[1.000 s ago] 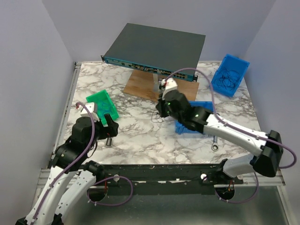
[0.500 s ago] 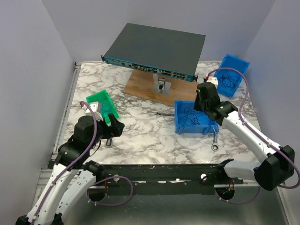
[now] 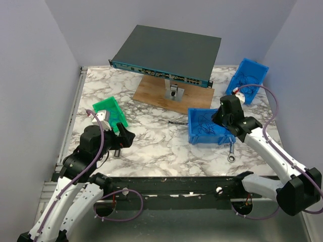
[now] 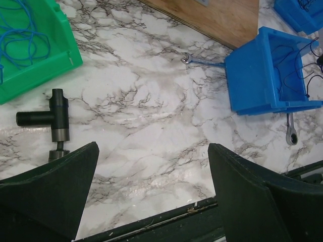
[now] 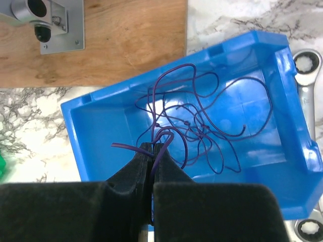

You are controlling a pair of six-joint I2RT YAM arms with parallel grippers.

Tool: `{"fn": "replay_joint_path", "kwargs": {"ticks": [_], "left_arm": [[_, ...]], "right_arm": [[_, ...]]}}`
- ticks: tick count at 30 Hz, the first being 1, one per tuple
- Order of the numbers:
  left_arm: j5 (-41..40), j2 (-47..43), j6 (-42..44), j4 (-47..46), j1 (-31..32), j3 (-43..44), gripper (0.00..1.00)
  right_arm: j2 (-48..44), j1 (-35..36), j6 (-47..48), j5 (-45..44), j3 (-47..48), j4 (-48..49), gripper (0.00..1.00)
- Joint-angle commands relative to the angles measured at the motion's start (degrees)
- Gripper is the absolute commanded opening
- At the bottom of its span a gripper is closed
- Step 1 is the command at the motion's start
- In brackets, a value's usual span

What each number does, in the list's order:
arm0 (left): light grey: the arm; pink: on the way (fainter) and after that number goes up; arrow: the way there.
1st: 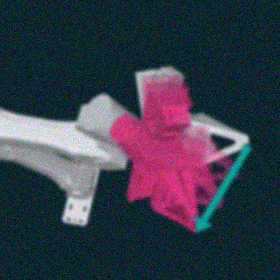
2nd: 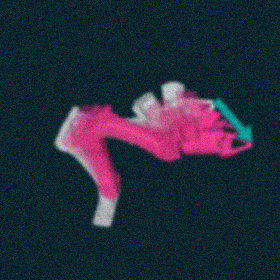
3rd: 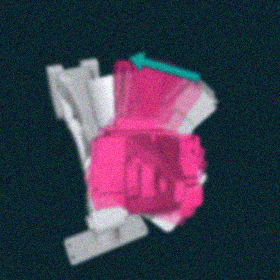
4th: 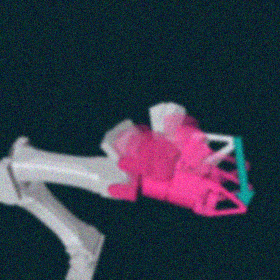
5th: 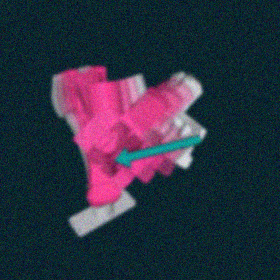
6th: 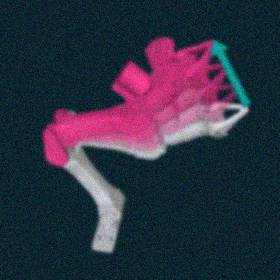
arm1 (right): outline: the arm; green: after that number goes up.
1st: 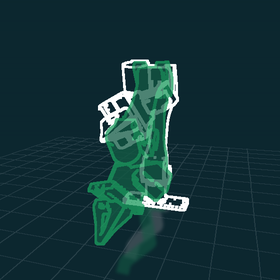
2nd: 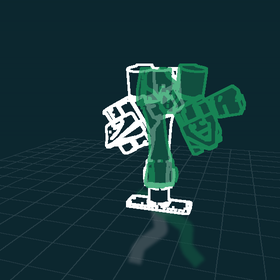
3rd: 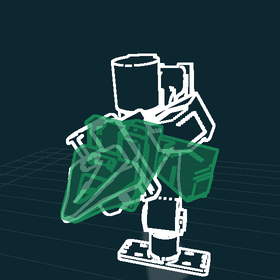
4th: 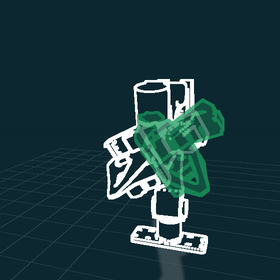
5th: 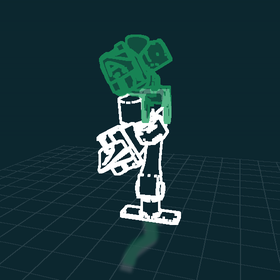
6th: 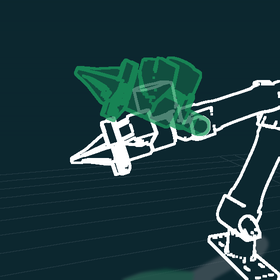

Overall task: Untangle the cables
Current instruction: Place the cable in the bin.

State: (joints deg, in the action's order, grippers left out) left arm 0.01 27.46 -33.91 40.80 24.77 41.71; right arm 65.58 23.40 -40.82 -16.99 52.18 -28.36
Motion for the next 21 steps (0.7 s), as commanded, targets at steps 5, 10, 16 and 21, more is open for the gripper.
{"fn": "replay_joint_path", "kwargs": {"ticks": [5,10,16,21], "left_arm": [[2.8,-0.1,-0.5,-3.6,0.3,-2.0,0.92],[3.7,-0.1,0.0,-4.7,0.3,-3.0,0.92],[3.8,-1.5,0.7,-4.6,0.4,-3.1,0.93],[3.8,-2.6,1.3,-4.7,0.4,-3.4,0.95]], "right_arm": [[-1.3,-0.2,-8.6,-1.8,-0.4,-7.6,0.01],[0.9,-0.1,-10.2,-1.7,0.0,-7.5,0.02],[1.4,-0.2,-11.4,-4.1,1.3,-3.2,0.07],[4.4,-0.2,-12.3,-4.0,4.2,-6.2,0.84]]}}
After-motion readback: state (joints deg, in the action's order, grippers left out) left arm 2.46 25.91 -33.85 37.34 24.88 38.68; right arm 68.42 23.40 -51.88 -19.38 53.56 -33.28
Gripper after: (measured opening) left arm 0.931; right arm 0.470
